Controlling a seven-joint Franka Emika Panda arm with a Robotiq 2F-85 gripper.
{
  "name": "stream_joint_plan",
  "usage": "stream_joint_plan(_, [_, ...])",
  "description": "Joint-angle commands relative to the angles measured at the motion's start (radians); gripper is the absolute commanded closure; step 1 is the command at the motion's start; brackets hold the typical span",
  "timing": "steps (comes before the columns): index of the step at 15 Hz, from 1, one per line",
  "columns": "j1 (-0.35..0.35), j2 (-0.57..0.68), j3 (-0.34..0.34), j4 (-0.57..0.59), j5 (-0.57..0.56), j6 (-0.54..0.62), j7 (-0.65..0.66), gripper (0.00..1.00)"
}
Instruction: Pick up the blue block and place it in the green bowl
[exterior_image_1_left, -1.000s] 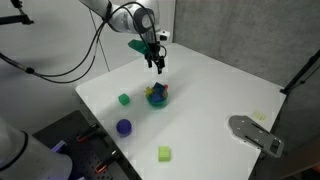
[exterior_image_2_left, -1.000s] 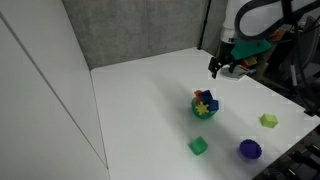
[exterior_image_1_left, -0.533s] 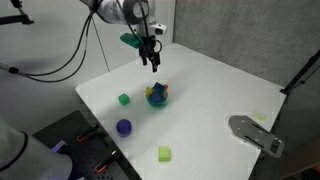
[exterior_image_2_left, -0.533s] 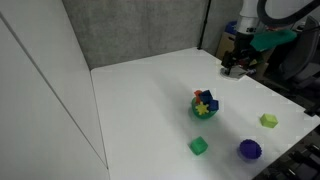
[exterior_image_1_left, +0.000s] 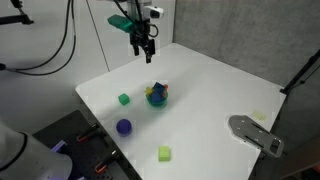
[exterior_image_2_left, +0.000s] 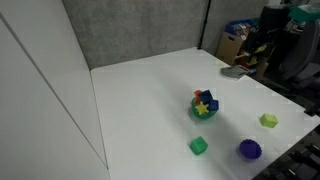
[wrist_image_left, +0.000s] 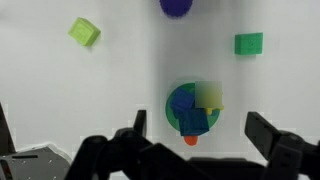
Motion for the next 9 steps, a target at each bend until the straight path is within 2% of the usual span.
stream_joint_plan(1, [-0.022,-0.109,0.034,-0.004,-0.028,-0.116,0.011,0.00])
stream_joint_plan(7, [-0.034,-0.216,0.058,0.020,-0.029,-0.230,-0.001,0.00])
stream_joint_plan(9, [-0.034,-0.208,0.060,0.009,-0.009,-0.205,-0.002,0.00])
